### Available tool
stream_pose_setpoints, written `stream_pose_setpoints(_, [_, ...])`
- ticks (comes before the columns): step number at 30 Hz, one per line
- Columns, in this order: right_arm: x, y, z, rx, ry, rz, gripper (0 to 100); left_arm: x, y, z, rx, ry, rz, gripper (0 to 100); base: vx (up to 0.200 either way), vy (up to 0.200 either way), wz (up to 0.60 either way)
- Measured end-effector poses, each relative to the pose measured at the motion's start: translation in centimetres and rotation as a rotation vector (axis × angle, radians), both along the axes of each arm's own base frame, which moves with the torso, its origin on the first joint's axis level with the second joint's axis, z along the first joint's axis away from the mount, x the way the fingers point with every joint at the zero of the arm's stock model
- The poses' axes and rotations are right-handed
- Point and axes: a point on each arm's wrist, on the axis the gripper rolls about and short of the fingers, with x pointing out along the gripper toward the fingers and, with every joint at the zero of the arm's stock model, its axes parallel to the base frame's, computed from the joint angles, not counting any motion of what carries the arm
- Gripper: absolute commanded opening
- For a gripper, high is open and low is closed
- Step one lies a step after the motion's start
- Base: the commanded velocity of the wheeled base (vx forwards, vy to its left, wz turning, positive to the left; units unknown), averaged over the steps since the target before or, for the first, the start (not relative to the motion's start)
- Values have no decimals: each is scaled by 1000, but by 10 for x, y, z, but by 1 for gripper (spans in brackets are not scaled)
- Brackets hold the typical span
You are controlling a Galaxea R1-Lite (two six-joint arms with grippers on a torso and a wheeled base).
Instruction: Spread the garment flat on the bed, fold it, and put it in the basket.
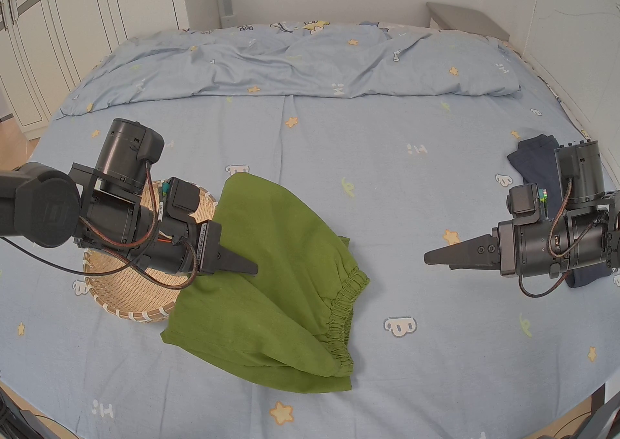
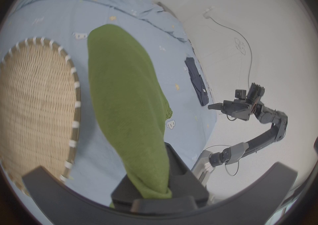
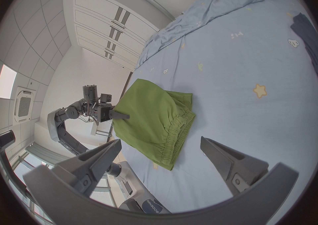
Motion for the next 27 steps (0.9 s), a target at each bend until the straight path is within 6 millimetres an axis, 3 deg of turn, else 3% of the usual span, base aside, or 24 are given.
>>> stream_pose_setpoints(10, [-1, 0, 2, 0, -7, -4, 100, 2, 3, 20, 98, -181, 15, 0, 0, 0, 0])
stream_pose_setpoints(17, [-1, 0, 2, 1, -14, -5, 100, 9, 15, 41, 49, -333, 76, 0, 0, 0, 0])
stream_pose_setpoints(27, [-4, -1, 6, 6, -29, -5, 100, 13, 63, 62, -6, -511, 258, 0, 0, 0, 0])
